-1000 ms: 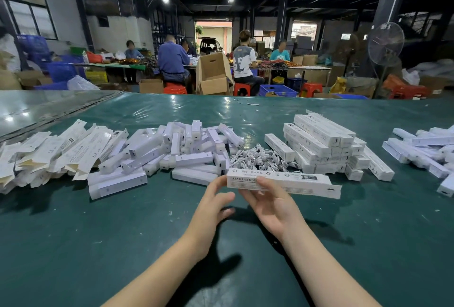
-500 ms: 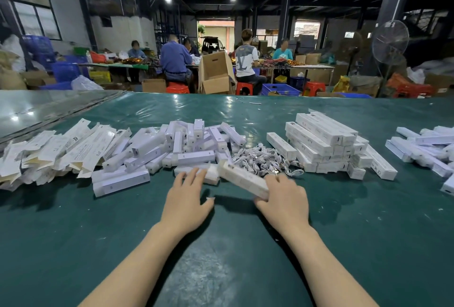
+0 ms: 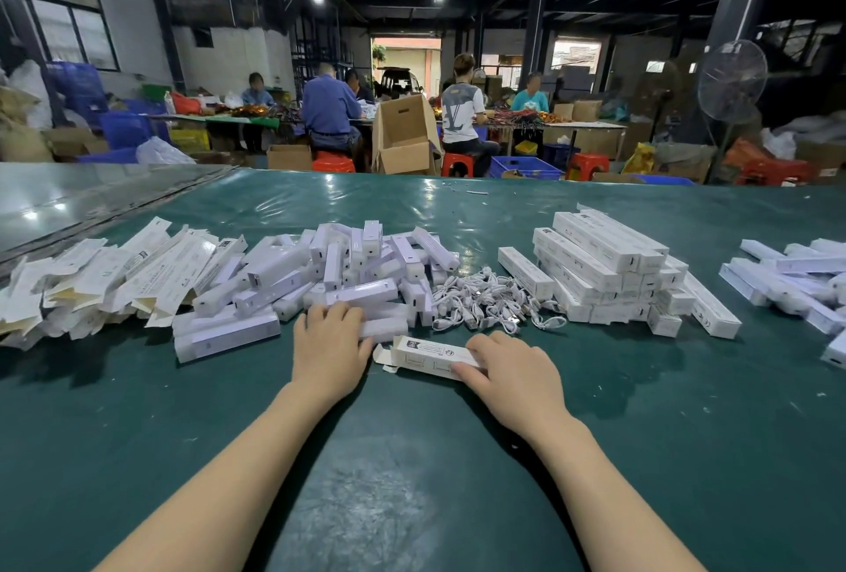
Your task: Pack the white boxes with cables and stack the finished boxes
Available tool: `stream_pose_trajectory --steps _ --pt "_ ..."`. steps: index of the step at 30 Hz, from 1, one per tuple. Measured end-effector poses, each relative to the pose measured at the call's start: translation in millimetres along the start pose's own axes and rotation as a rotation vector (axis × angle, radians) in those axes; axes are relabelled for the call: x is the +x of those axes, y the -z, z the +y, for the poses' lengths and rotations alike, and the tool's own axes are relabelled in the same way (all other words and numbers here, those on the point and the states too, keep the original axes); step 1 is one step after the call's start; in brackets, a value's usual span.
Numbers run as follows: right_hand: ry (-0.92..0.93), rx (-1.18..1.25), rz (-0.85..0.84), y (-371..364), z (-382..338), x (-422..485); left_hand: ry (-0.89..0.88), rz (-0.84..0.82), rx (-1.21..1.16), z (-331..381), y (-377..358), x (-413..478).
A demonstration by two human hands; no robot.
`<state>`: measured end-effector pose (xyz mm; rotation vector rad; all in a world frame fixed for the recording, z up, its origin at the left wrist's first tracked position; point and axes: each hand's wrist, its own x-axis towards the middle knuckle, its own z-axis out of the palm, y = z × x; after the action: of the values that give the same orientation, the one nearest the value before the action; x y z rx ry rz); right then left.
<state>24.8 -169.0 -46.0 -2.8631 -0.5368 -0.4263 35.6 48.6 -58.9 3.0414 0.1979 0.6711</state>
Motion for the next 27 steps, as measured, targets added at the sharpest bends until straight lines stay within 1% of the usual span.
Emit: stream_pose_trajectory --steps 1,2,4,5,6,7,9,11,13,16,21,24,27 --pt "-0.009 0.009 0.006 0.2 -0.4 0.4 0.025 0.018 -0.068 -2.2 -0.5 -0.9" --pt "-0.02 0.017 0.011 0.0 -0.5 0.8 0.057 0.038 -0.185 -5.0 0.0 -2.2" --pt "-0.043 0.031 0.031 -0.1 -0.3 2.1 0.104 0.057 -0.549 -11.3 4.8 -6.3" --pt "-0.05 0.041 0.042 0.3 0.1 2.6 0.103 0.042 -0.735 -15.0 8.4 -9.7" --pt "-0.049 0.057 0.05 0.7 0.8 2.7 0.078 0.014 -0.861 -19.4 12.9 -14.3" --pt "-0.038 0.084 0.056 1.4 1.4 2.3 0.034 -0.023 -0.911 -23.8 18.0 -19.1" --pt "0.01 0.171 0.05 4.0 2.5 0.4 -0.068 -0.111 -0.89 -31.5 25.5 -26.1" --pt "0.048 0.259 0.049 6.7 1.9 -2.6 -0.116 -0.151 -0.836 -36.6 30.1 -28.6" --pt "0.052 0.295 0.075 8.4 2.0 -4.8 -0.126 -0.153 -0.795 -36.6 33.6 -28.1" --pt "0.032 0.307 0.117 8.5 4.8 -5.6 -0.174 -0.102 -0.725 -32.7 35.1 -27.0" --pt "0.009 0.276 0.154 6.0 5.9 -5.1 -0.168 -0.049 -0.683 -33.8 35.5 -26.3" --pt "-0.012 0.272 0.18 4.5 6.2 -5.0 -0.142 -0.082 -0.704 -35.7 35.0 -27.0" --pt "-0.003 0.243 0.169 3.1 7.0 -5.2 -0.153 -0.132 -0.72 -36.1 34.8 -27.1"
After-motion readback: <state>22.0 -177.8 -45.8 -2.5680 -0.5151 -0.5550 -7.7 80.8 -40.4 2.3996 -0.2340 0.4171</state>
